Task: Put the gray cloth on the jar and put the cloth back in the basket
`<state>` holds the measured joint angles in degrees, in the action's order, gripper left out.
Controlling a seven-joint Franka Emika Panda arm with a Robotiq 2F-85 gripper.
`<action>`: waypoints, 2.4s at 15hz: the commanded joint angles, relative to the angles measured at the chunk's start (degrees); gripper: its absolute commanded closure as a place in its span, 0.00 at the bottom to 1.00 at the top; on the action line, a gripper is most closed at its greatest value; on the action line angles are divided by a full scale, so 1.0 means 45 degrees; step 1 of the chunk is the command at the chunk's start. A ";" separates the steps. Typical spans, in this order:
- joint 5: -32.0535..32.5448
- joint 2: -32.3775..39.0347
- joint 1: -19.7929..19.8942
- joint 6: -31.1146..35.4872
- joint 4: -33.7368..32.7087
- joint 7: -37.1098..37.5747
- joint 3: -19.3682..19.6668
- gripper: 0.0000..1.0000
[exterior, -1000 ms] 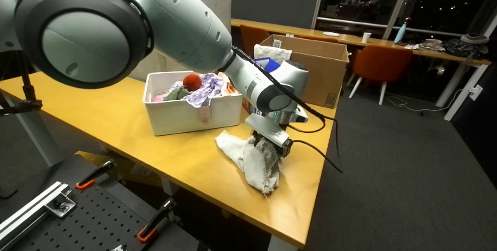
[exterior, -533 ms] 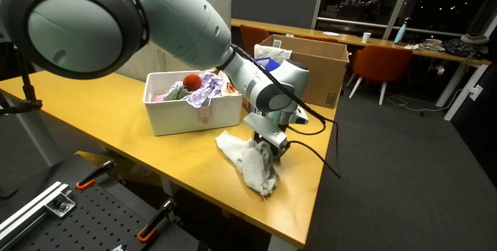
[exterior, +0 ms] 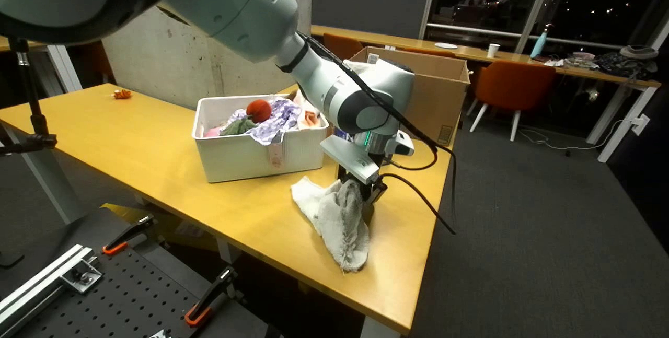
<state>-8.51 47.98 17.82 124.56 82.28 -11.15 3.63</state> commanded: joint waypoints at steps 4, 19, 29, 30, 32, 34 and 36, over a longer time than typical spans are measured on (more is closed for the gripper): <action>0.1176 -0.3057 -0.1434 -0.0129 0.2401 0.1631 0.0624 0.75; 0.4974 -0.8088 -0.4408 -0.2244 0.4127 0.4862 -0.0014 0.75; 0.5913 -0.5398 -0.6151 -0.3862 -0.0671 0.4122 -0.1284 0.75; 0.6101 -0.4971 -0.6383 -0.4149 -0.1402 0.4007 -0.1326 0.75; 0.6357 -0.4140 -0.6794 -0.4516 -0.2675 0.3744 -0.1362 0.75; 0.6287 -0.3237 -0.6987 -0.4770 -0.3762 0.3354 -0.1331 0.75; 0.5961 -0.2183 -0.6885 -0.4740 -0.4614 0.2839 -0.1285 0.75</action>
<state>18.84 30.28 -13.70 105.85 71.11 5.55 -2.11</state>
